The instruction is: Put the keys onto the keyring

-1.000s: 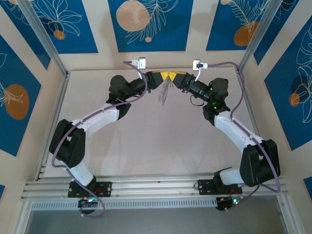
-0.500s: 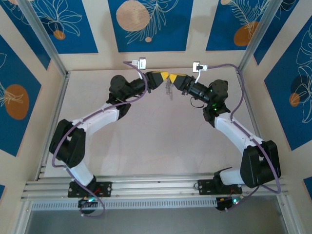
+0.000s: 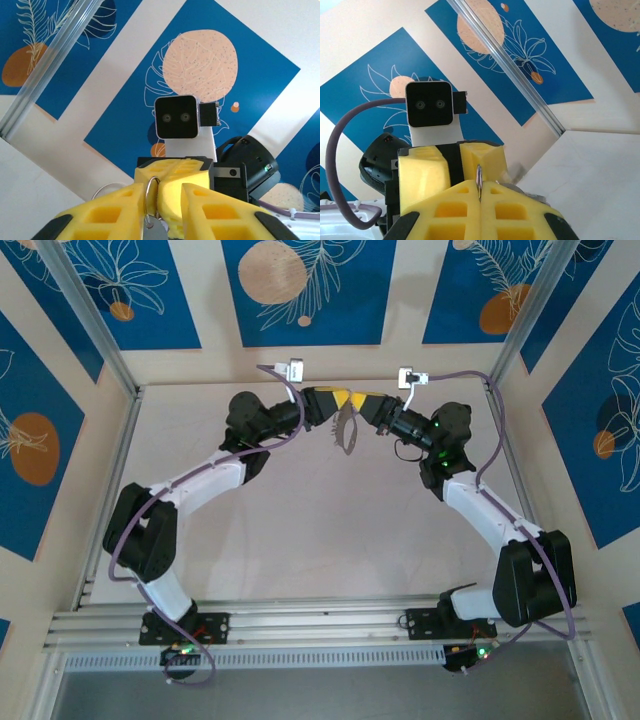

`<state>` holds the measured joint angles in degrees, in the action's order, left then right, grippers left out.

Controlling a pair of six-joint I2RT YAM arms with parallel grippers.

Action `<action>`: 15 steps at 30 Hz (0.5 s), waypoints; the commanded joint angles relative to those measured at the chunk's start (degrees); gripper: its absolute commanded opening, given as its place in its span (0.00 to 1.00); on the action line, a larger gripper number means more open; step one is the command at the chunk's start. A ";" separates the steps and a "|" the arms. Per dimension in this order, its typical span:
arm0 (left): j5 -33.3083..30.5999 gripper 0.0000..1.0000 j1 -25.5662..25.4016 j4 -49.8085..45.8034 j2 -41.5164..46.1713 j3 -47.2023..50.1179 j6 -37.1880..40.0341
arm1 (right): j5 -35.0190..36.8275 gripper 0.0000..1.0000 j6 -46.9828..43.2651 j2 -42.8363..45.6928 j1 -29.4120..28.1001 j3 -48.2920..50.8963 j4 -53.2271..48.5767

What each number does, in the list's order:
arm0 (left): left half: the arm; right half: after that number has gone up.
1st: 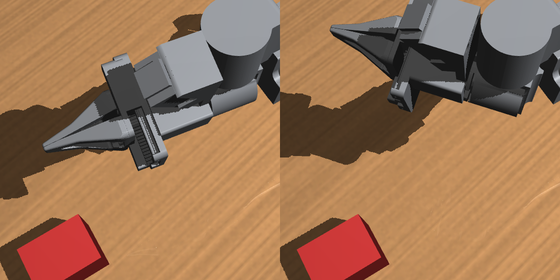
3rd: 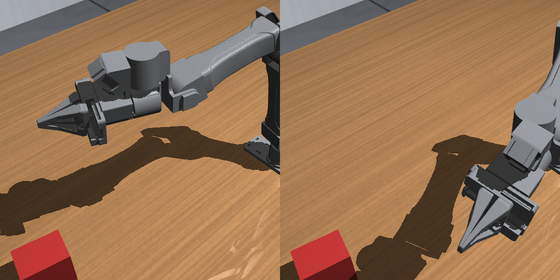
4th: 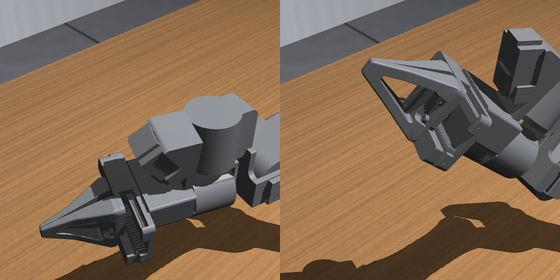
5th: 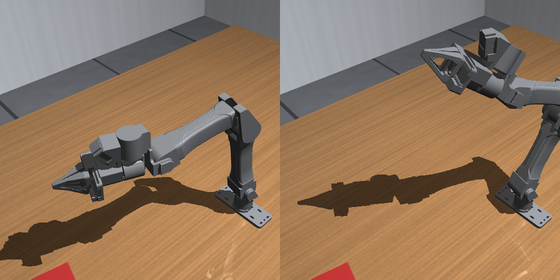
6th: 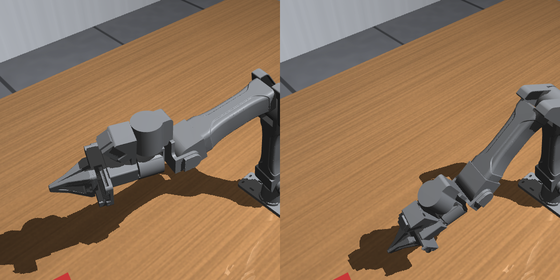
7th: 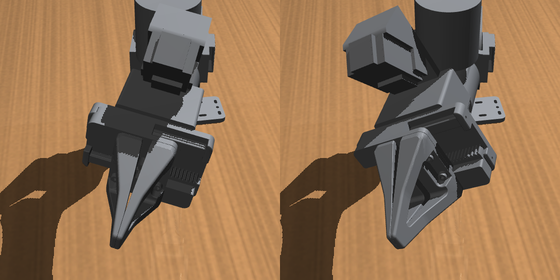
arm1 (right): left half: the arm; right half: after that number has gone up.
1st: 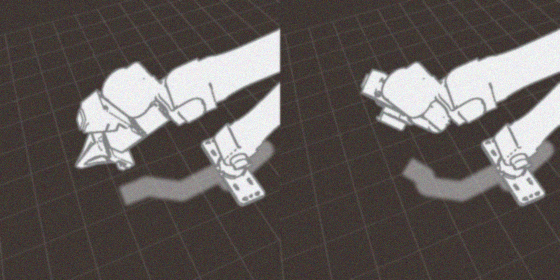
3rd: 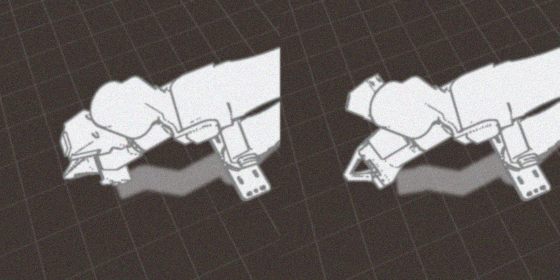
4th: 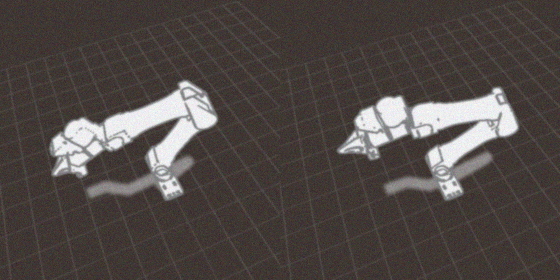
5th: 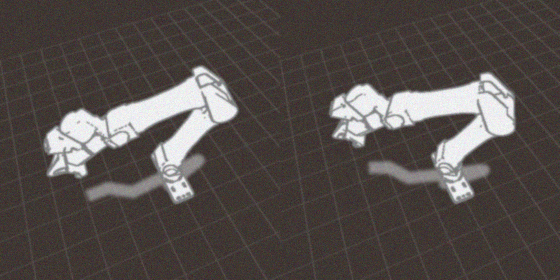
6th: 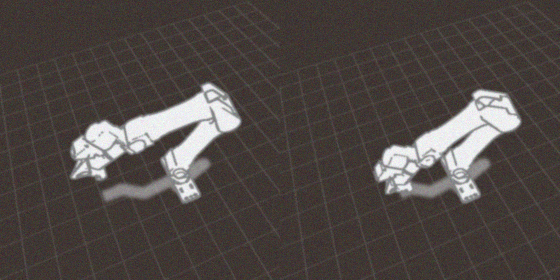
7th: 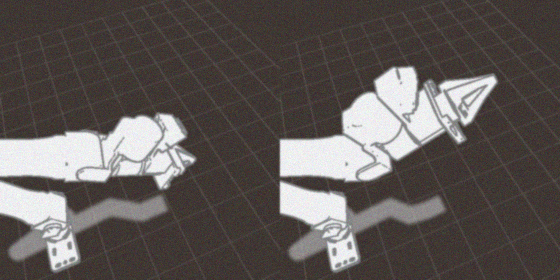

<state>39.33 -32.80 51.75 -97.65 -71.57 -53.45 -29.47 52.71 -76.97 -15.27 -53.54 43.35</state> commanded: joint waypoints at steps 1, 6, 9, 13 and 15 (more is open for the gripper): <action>4.04 0.27 0.37 -3.76 2.08 -0.83 3.54 | -0.66 0.00 -1.65 2.11 0.98 -0.91 -4.02; 3.66 0.31 1.39 -12.02 6.57 0.93 9.62 | -3.14 0.00 -3.78 2.92 1.57 -3.09 -10.31; 2.99 0.35 2.33 -15.47 9.34 1.90 12.44 | -4.18 0.00 -5.45 3.74 1.64 -4.89 -14.96; 3.42 0.38 3.43 -18.36 11.45 1.89 14.23 | -5.78 0.00 -6.69 4.85 1.69 -6.88 -20.13; 3.91 0.39 3.72 -19.80 12.07 1.52 14.90 | -6.21 0.00 -7.16 5.52 1.65 -7.44 -22.36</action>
<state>41.60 -29.78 35.35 -87.05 -69.63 -41.74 -33.61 47.70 -73.80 -13.85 -58.39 25.45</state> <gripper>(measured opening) 0.387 0.066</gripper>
